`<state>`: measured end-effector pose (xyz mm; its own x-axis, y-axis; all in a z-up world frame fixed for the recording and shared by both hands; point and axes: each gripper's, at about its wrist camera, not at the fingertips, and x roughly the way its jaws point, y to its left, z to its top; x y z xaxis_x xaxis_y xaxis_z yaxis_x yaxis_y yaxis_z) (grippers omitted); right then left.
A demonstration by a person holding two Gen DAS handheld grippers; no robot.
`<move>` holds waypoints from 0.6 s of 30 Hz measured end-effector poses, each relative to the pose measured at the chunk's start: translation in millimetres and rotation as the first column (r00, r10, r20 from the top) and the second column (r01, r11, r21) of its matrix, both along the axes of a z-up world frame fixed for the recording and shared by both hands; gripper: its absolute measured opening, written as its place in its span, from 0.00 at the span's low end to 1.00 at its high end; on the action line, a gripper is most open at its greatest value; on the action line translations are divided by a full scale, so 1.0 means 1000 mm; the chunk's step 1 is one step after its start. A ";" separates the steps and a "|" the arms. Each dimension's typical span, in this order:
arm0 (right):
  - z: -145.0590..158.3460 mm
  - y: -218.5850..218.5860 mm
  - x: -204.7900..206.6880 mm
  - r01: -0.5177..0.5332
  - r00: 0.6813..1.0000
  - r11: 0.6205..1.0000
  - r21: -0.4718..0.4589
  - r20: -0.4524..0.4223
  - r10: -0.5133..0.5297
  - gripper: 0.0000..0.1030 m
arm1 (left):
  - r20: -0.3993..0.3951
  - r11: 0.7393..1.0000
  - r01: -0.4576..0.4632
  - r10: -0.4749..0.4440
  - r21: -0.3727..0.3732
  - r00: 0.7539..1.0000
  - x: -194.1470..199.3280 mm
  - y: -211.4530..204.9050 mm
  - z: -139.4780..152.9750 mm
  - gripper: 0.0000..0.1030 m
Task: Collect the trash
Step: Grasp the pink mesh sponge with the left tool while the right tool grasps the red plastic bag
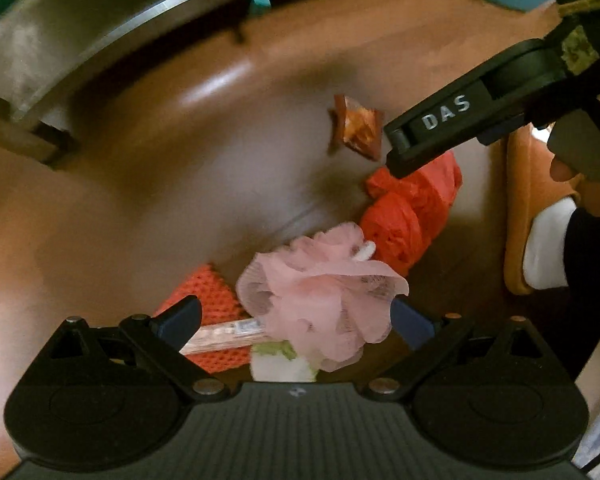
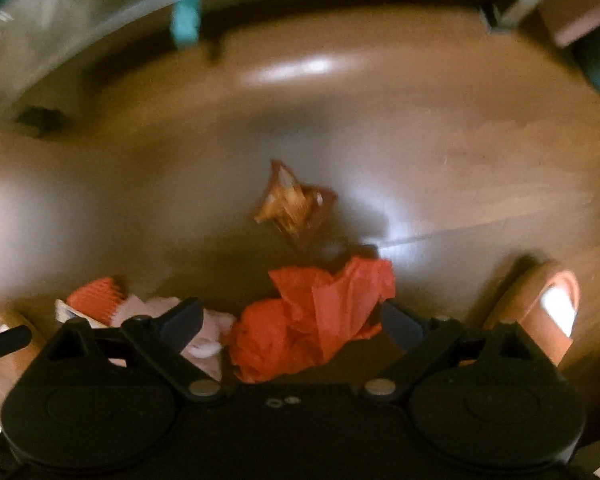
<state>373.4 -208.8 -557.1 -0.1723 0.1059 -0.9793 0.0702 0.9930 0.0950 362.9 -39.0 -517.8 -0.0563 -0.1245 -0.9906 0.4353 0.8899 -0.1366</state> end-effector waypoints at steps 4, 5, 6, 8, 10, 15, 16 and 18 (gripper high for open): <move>-0.031 -0.002 -0.007 0.037 0.997 0.999 -0.006 -0.067 -0.037 0.88 | -0.056 1.000 -0.011 0.011 -0.006 0.998 -0.003 -0.009 -0.027 0.98; -0.038 -0.002 -0.009 0.039 0.996 0.999 -0.006 -0.082 -0.039 0.84 | -0.067 1.000 -0.012 0.012 -0.009 0.998 -0.004 -0.010 -0.032 0.98; -0.043 -0.001 -0.010 0.040 0.995 0.999 -0.005 -0.093 -0.041 0.82 | -0.076 1.000 -0.014 0.013 -0.010 0.997 -0.005 -0.012 -0.038 0.98; -0.053 -0.001 -0.012 0.049 0.993 0.999 -0.004 -0.105 -0.049 0.79 | -0.089 1.000 -0.019 0.018 -0.013 0.996 -0.006 -0.013 -0.046 0.97; -0.060 0.000 -0.013 0.068 0.991 0.998 -0.001 -0.118 -0.068 0.78 | -0.101 0.999 -0.030 0.027 -0.025 0.995 -0.005 -0.014 -0.054 0.97; -0.073 -0.001 -0.014 0.088 0.988 0.996 0.004 -0.130 -0.086 0.72 | -0.137 0.998 -0.058 0.054 -0.029 0.989 0.000 -0.016 -0.073 0.84; -0.075 -0.001 -0.014 0.094 0.987 0.996 0.005 -0.130 -0.093 0.70 | -0.143 0.998 -0.062 0.058 -0.018 0.988 0.002 -0.015 -0.077 0.76; -0.077 -0.001 -0.012 0.097 0.987 0.995 0.007 -0.131 -0.095 0.64 | -0.153 0.996 -0.083 0.081 -0.009 0.985 0.005 -0.014 -0.083 0.68</move>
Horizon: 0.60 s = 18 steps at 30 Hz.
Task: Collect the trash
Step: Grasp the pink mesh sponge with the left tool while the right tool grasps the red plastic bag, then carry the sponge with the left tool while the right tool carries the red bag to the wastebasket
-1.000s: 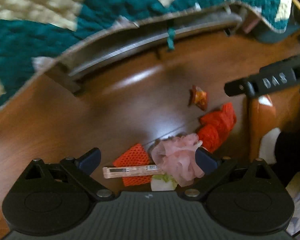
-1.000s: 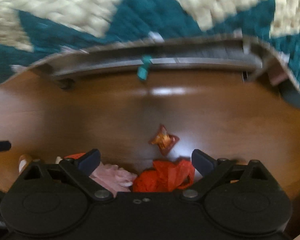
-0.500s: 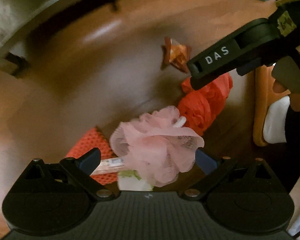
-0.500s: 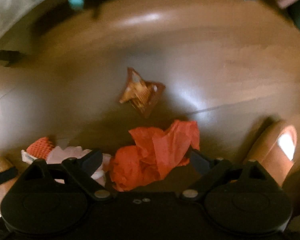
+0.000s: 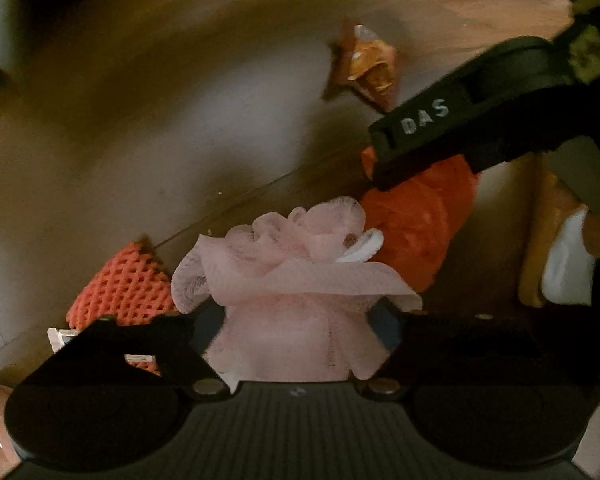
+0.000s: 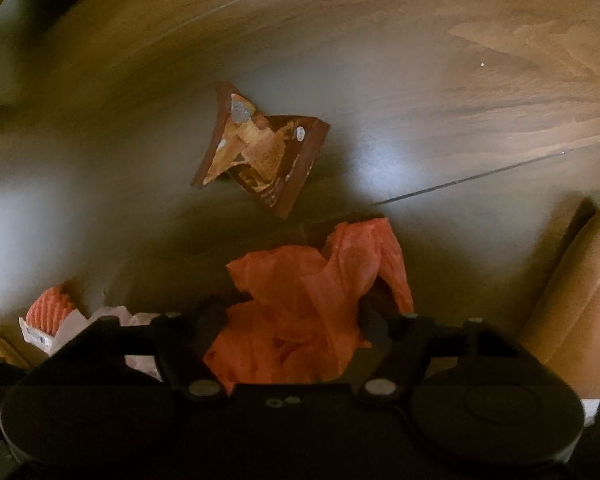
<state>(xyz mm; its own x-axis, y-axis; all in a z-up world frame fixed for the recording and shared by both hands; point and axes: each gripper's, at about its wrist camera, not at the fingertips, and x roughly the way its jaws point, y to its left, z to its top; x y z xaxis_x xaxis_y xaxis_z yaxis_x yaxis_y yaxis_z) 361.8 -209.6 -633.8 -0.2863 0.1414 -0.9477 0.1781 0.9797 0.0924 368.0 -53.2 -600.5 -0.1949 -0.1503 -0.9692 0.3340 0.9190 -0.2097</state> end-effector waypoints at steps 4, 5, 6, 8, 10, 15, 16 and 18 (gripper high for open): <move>0.001 0.000 0.004 -0.015 1.000 1.000 -0.001 -0.001 0.015 0.54 | -0.016 0.998 -0.050 0.050 -0.023 0.999 0.005 0.007 -0.006 0.49; 0.005 0.000 0.007 -0.019 1.000 1.000 -0.002 -0.003 0.019 0.50 | -0.020 0.998 -0.055 0.054 -0.027 0.998 0.005 0.008 -0.006 0.46; 0.007 0.002 0.007 -0.026 1.000 1.000 -0.003 -0.009 0.026 0.47 | -0.024 0.998 -0.056 0.056 -0.027 0.998 0.005 0.009 -0.007 0.40; 0.014 0.006 0.009 -0.064 0.998 0.998 -0.020 -0.024 0.063 0.30 | -0.022 0.998 -0.058 0.058 -0.001 0.998 0.004 0.010 -0.007 0.35; 0.023 0.010 0.011 -0.086 0.996 0.996 -0.031 -0.029 0.086 0.22 | -0.023 0.998 -0.063 0.063 0.017 0.998 0.002 0.010 -0.004 0.31; 0.057 0.020 0.013 -0.150 0.988 0.988 -0.038 0.016 0.150 0.14 | -0.017 0.997 -0.077 0.078 0.026 0.997 -0.002 0.013 0.013 0.19; 0.065 0.026 0.012 -0.156 0.987 0.987 -0.044 0.024 0.157 0.13 | -0.014 0.996 -0.086 0.086 0.024 0.996 -0.003 0.014 0.019 0.18; 0.081 0.028 0.012 -0.163 0.985 0.986 -0.045 0.043 0.165 0.13 | -0.005 0.995 -0.101 0.101 0.025 0.995 -0.005 0.014 0.030 0.18</move>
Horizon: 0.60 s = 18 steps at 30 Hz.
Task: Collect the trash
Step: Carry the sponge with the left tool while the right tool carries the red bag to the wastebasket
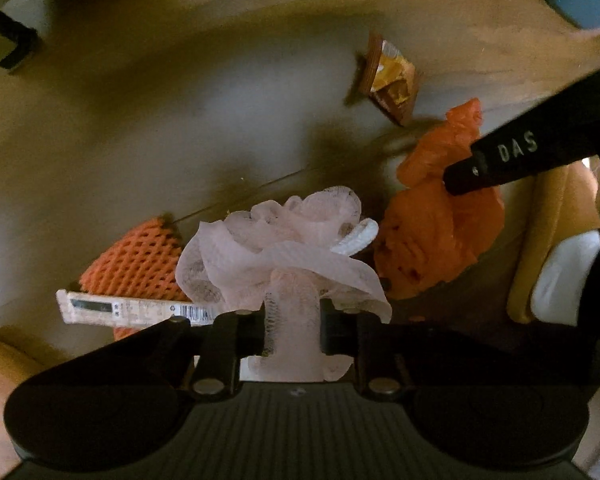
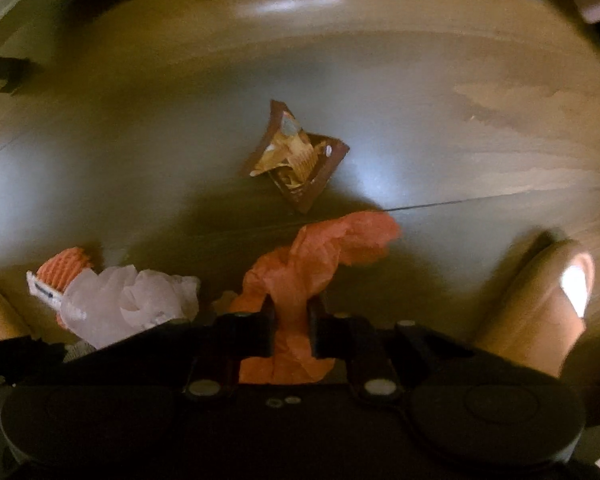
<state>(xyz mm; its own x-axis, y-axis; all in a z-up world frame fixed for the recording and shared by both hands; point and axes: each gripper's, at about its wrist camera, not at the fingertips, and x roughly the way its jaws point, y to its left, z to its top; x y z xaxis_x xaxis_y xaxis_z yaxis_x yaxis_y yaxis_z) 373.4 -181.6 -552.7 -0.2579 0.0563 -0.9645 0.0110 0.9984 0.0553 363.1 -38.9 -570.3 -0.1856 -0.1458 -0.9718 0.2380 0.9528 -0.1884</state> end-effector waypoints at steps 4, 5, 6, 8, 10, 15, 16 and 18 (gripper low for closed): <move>0.034 0.001 -0.001 -0.007 0.998 1.000 0.002 0.056 0.007 0.11 | 0.034 1.000 -0.015 0.014 0.007 0.999 -0.003 0.011 0.032 0.18; 0.042 -0.001 -0.001 -0.010 0.997 1.000 0.005 0.072 0.010 0.11 | 0.044 1.000 -0.018 0.018 0.012 0.999 -0.003 0.011 0.040 0.18; 0.050 -0.004 -0.001 -0.010 0.996 1.000 0.009 0.089 0.010 0.10 | 0.056 1.000 -0.026 0.025 0.013 0.998 -0.005 0.012 0.047 0.18; 0.070 -0.008 -0.003 -0.002 0.992 1.000 0.018 0.124 -0.001 0.10 | 0.081 0.999 -0.050 0.049 0.012 0.995 -0.006 0.012 0.065 0.18; 0.089 -0.011 -0.007 -0.002 0.988 1.000 0.031 0.156 -0.003 0.10 | 0.104 0.997 -0.080 0.079 0.008 0.991 -0.008 0.013 0.082 0.18; 0.140 -0.018 -0.021 0.005 0.973 0.997 0.072 0.230 -0.022 0.09 | 0.163 0.991 -0.137 0.135 -0.003 0.977 -0.021 0.025 0.128 0.18; 0.147 -0.018 -0.024 0.006 0.968 0.997 0.082 0.250 -0.027 0.09 | 0.179 0.989 -0.150 0.150 -0.016 0.972 -0.024 0.027 0.139 0.18; 0.168 -0.023 -0.029 -0.001 0.956 0.995 0.098 0.292 -0.027 0.09 | 0.209 0.985 -0.169 0.175 -0.042 0.962 -0.029 0.032 0.163 0.18</move>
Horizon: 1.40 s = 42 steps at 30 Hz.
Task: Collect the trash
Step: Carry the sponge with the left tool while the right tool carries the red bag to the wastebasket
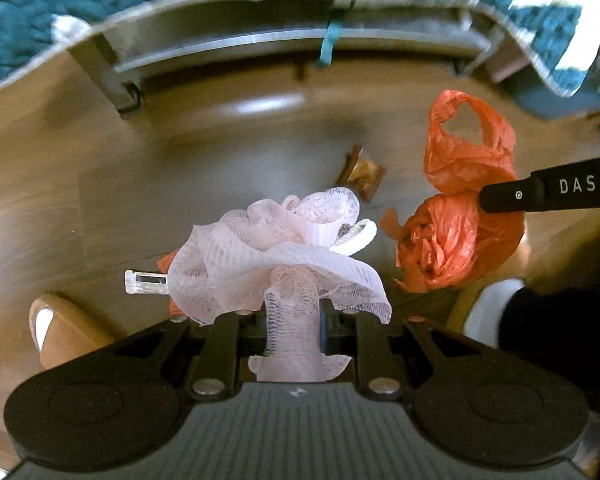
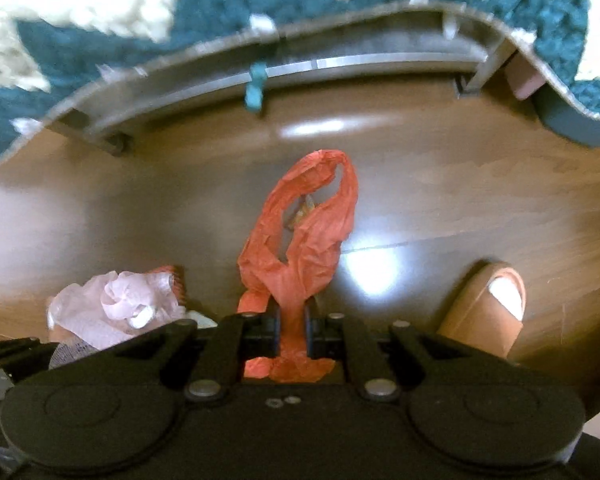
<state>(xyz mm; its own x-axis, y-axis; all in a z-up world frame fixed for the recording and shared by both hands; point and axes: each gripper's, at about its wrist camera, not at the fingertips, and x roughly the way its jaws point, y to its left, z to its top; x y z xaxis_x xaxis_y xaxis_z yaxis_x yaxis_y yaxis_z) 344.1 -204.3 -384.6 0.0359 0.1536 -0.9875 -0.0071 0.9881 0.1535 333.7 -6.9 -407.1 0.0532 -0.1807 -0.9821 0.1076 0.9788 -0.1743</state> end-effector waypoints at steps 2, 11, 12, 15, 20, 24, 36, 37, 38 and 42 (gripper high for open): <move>0.024 -0.004 -0.007 -0.003 0.999 1.000 0.015 0.042 0.002 0.09 | 0.034 1.000 -0.017 0.018 -0.020 0.999 -0.006 0.004 0.021 0.18; 0.107 -0.020 -0.032 -0.018 0.981 0.998 0.061 0.195 0.005 0.09 | 0.177 0.989 -0.116 0.130 -0.090 0.976 -0.027 0.029 0.098 0.18; 0.117 -0.020 -0.035 -0.020 0.978 0.998 0.066 0.210 0.006 0.09 | 0.193 0.988 -0.123 0.139 -0.093 0.971 -0.029 0.032 0.105 0.18; 0.142 -0.022 -0.040 -0.041 0.965 0.995 0.087 0.262 0.017 0.09 | 0.243 0.983 -0.142 0.167 -0.117 0.956 -0.036 0.041 0.134 0.18; 0.196 -0.018 -0.051 -0.101 0.924 0.990 0.100 0.379 0.056 0.09 | 0.352 0.980 -0.141 0.184 -0.143 0.918 -0.045 0.048 0.182 0.18; 0.242 -0.014 -0.056 -0.152 0.874 0.984 0.092 0.477 0.090 0.09 | 0.435 0.979 -0.129 0.185 -0.155 0.881 -0.051 0.049 0.223 0.18; 0.359 -0.007 -0.060 -0.243 0.702 0.968 0.062 0.700 0.131 0.09 | 0.670 0.984 -0.077 0.167 -0.162 0.723 -0.058 0.041 0.338 0.18; 0.365 -0.006 -0.059 -0.247 0.691 0.967 0.059 0.711 0.133 0.09 | 0.684 0.984 -0.074 0.166 -0.162 0.710 -0.058 0.041 0.346 0.18; 0.372 -0.004 -0.058 -0.251 0.679 0.966 0.054 0.722 0.136 0.09 | 0.697 0.985 -0.072 0.164 -0.159 0.698 -0.057 0.040 0.353 0.18; 0.397 0.004 -0.050 -0.265 0.628 0.964 0.028 0.763 0.151 0.09 | 0.743 0.986 -0.068 0.161 -0.154 0.650 -0.051 0.040 0.382 0.18</move>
<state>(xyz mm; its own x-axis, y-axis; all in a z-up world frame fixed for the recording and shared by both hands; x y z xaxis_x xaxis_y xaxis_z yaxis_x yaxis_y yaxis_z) 293.8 -200.7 12.6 0.7040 0.3709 -0.6056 -0.3789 0.9174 0.1215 283.1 33.3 -24.7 0.7903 -0.2183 -0.5725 0.1352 0.9735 -0.1844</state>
